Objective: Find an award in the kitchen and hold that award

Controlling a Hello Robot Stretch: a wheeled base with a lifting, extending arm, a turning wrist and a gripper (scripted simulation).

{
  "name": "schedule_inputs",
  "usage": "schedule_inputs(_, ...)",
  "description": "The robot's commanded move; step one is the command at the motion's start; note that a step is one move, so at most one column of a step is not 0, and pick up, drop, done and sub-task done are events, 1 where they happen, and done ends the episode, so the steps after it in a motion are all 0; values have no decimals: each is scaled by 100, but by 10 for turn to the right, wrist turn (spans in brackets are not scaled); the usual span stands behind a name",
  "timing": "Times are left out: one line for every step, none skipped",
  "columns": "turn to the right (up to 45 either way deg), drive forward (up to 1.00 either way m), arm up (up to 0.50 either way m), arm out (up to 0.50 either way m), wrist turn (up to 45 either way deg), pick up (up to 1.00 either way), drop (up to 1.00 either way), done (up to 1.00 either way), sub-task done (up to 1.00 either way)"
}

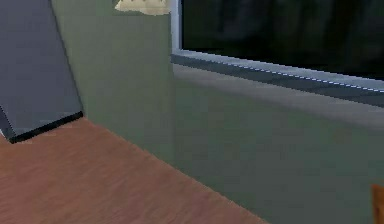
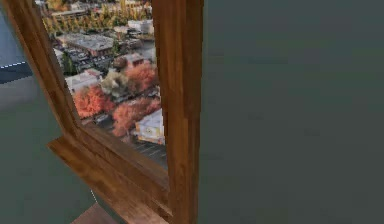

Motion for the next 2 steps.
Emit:
schedule_inputs(-180,0,0,0,0,0,0,0,0)
schedule_inputs(-30,0,0,0,0,0,0,0,0)
